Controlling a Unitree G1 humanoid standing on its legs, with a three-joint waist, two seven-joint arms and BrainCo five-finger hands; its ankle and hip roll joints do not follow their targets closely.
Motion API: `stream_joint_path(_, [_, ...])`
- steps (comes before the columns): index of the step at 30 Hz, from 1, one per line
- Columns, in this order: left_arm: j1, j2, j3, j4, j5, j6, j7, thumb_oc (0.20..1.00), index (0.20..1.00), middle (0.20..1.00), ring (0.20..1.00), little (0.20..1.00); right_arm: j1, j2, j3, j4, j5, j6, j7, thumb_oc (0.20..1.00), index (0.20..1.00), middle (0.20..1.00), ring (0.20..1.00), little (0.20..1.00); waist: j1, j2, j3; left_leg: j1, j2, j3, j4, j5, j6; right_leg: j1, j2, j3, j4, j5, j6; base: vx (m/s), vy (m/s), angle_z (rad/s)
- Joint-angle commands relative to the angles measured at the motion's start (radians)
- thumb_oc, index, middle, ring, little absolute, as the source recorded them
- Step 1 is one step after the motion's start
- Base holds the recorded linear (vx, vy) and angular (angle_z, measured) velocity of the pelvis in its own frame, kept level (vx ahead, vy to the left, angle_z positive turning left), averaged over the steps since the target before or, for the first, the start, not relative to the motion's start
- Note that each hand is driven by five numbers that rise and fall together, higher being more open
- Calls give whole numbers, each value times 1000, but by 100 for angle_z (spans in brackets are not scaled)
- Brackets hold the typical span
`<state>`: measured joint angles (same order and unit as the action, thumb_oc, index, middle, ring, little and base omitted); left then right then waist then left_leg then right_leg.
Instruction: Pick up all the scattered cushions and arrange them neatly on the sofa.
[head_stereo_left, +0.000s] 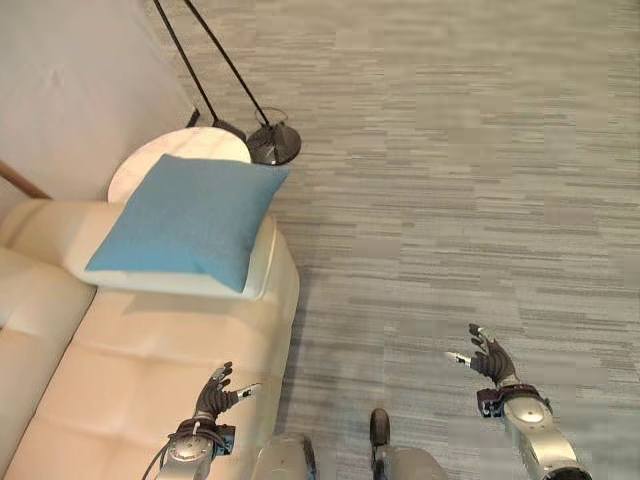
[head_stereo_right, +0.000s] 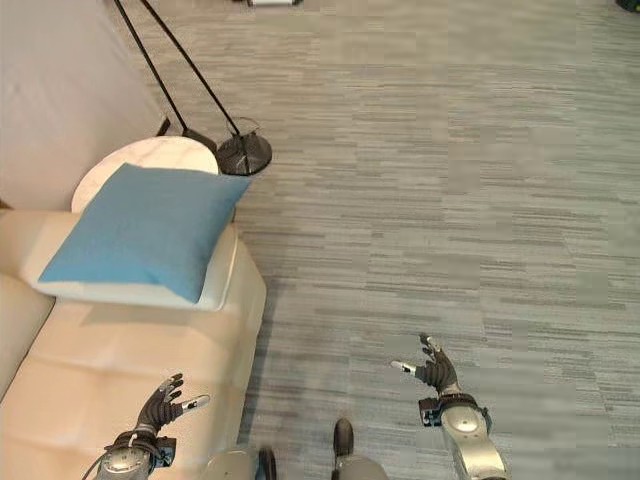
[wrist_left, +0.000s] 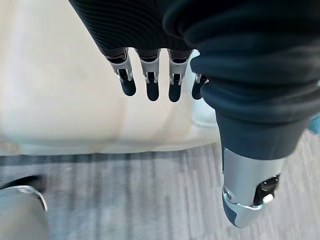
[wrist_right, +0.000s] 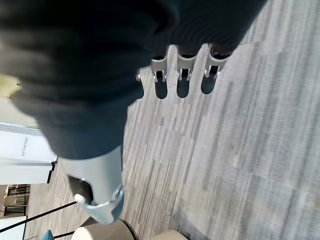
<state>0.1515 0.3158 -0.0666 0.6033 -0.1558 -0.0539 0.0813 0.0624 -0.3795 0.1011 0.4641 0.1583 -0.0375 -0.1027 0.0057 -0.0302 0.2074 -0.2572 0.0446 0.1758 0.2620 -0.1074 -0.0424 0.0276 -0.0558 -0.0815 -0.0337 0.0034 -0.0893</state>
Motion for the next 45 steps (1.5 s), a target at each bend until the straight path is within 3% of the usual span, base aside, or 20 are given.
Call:
stream_joint_path(1, [18, 14, 25, -26, -31, -25, 41, 1000, 1000, 1000, 1000, 1000, 17, -38, -43, -24, 12, -29, -25, 1000, 1000, 1000, 1000, 1000, 32, 17, -2, -12, -29, 6, -76, 150, -3, 17, 14, -56, 66, -97, 148, 435, 14, 14])
stream_joint_path(2, [21, 12, 43, -20, -37, -20, 59, 1000, 1000, 1000, 1000, 1000, 29, -30, -49, -11, 8, -25, -38, 1000, 1000, 1000, 1000, 1000, 36, 21, -13, -23, -24, 68, -125, 179, -26, 64, 27, -63, 59, -127, 153, 501, 43, 11])
stream_joint_path(3, [36, 10, 59, -25, -41, -20, 58, 1000, 1000, 1000, 1000, 1000, 33, -20, -48, -13, 6, -19, -32, 1000, 1000, 1000, 1000, 1000, 45, 25, -23, -2, -12, 95, -153, 182, -7, 64, 35, -59, 67, -132, 152, 382, 39, 12])
stream_joint_path(6, [62, 4, 92, -14, -51, -21, 72, 1000, 1000, 1000, 1000, 1000, 40, -11, -34, -18, 0, -19, -25, 1000, 1000, 1000, 1000, 1000, 59, 12, -40, 18, -36, 50, -136, 160, 19, 81, 18, -62, 93, -145, 160, 307, 82, -5])
stream_joint_path(9, [70, -4, 117, 23, -73, -17, 83, 1000, 1000, 1000, 1000, 1000, 40, 8, -26, -21, -7, -13, -8, 1000, 1000, 1000, 1000, 1000, 81, -14, -56, 54, -63, 34, -115, 107, 53, 66, -19, -60, 219, -127, 200, 365, 137, 6])
stream_joint_path(12, [74, 10, 122, 30, -67, -12, 87, 1000, 1000, 1000, 1000, 1000, 27, 12, -15, -34, -17, -13, 7, 1000, 1000, 1000, 1000, 1000, 78, -14, -47, 112, -85, 10, -124, 63, 100, -36, -55, -41, 452, 12, 245, 224, 112, 10])
stream_joint_path(14, [70, 14, 122, 37, -69, -14, 92, 1000, 1000, 1000, 1000, 1000, 17, 17, -5, -38, -21, -14, 11, 1000, 1000, 1000, 1000, 1000, 68, 3, -33, 162, -82, -15, -132, 36, 113, -120, -68, -41, 540, 18, 232, 251, 57, 44])
stream_joint_path(16, [66, 7, 111, 40, -82, -20, 90, 1000, 1000, 1000, 1000, 1000, -1, 11, 2, -49, -16, -16, 16, 1000, 1000, 1000, 1000, 1000, 47, 21, -17, 222, -83, -58, -147, 9, 113, -207, -65, -41, 476, -29, 201, 357, -10, 40])
stream_joint_path(19, [60, 4, 103, 44, -86, -24, 90, 1000, 1000, 1000, 1000, 1000, -6, 2, 6, -48, -13, -18, 15, 1000, 1000, 1000, 1000, 1000, 30, 27, -7, 261, -89, -91, -163, -7, 101, -256, -52, -28, 361, -22, 200, 343, -98, 29])
stream_joint_path(21, [53, -3, 99, 50, -86, -26, 89, 1000, 1000, 1000, 1000, 1000, 4, -2, 10, -42, -18, -12, 16, 1000, 1000, 1000, 1000, 1000, 3, 22, 1, 311, -104, -151, -180, -31, 87, -289, -19, 48, 206, 14, 224, 396, -166, 58])
stream_joint_path(22, [46, -2, 95, 52, -78, -30, 98, 1000, 1000, 1000, 1000, 1000, 17, -5, 10, -31, -28, -11, 13, 1000, 1000, 1000, 1000, 1000, -20, 20, 8, 335, -110, -215, -182, -47, 77, -326, 9, 152, 148, 50, 241, 372, -170, 73])
stream_joint_path(25, [38, 2, 83, 56, -67, -34, 96, 1000, 1000, 1000, 1000, 1000, 35, -9, 6, -24, -30, -8, 15, 1000, 1000, 1000, 1000, 1000, -30, 7, 8, 353, -120, -285, -161, -63, 63, -316, 11, 217, 142, 53, 248, 304, -207, 106])
stream_joint_path(28, [26, -7, 68, 80, -71, -36, 91, 1000, 1000, 1000, 1000, 1000, 33, -13, 1, 2, -24, -17, 24, 1000, 1000, 1000, 1000, 1000, -33, 7, -6, 344, -98, -333, -133, -31, 26, -287, -8, 181, 162, 74, 228, 287, -338, 170])
stream_joint_path(29, [18, -7, 55, 74, -79, -36, 81, 1000, 1000, 1000, 1000, 1000, 35, -17, -14, 10, -11, -25, 21, 1000, 1000, 1000, 1000, 1000, -44, 15, -20, 319, -56, -307, -119, 4, -4, -266, -22, 128, 158, 56, 217, 190, -283, 149])
stream_joint_path(31, [15, -5, 51, 76, -81, -36, 76, 1000, 1000, 1000, 1000, 1000, 35, -22, -20, 14, -6, -28, 20, 1000, 1000, 1000, 1000, 1000, -53, 20, -22, 308, -33, -288, -107, 25, -15, -250, -27, 99, 155, 44, 211, 175, -224, 118])
stream_joint_path(35, [-5, 3, 41, 81, -94, -30, 66, 1000, 1000, 1000, 1000, 1000, 45, -37, -41, 39, 13, -23, 12, 1000, 1000, 1000, 1000, 1000, -74, 17, -28, 241, 71, -79, -19, 86, -19, -160, -49, -12, 150, -27, 169, 176, -243, 84])
stream_joint_path(37, [-6, 4, 39, 82, -93, -30, 64, 1000, 1000, 1000, 1000, 1000, 44, -40, -44, 41, 16, -24, 10, 1000, 1000, 1000, 1000, 1000, -75, 16, -29, 231, 69, -63, -23, 84, -18, -153, -50, -22, 150, -31, 165, 102, -140, 66])
stream_joint_path(38, [-15, 12, 34, 80, -85, -27, 62, 1000, 1000, 1000, 1000, 1000, 55, -45, -64, 37, 23, -21, 3, 1000, 1000, 1000, 1000, 1000, -80, 13, -37, 212, 79, 16, -79, 79, -19, -127, -56, -66, 139, -43, 163, 57, -90, 56])
stream_joint_path(40, [-20, 17, 35, 75, -81, -27, 61, 1000, 1000, 1000, 1000, 1000, 56, -54, -74, 37, 19, -21, -6, 1000, 1000, 1000, 1000, 1000, -82, 9, -40, 195, 92, 65, -103, 88, -29, -107, -59, -92, 134, -54, 161, 104, -83, 84])
stream_joint_path(45, [-12, 34, 47, 70, -63, -31, 57, 1000, 1000, 1000, 1000, 1000, 33, -95, -80, -5, -10, -22, -13, 1000, 1000, 1000, 1000, 1000, -62, -1, -52, 224, 92, 70, -140, 87, -38, -58, -44, -117, 133, -72, 162, 119, -22, 36])
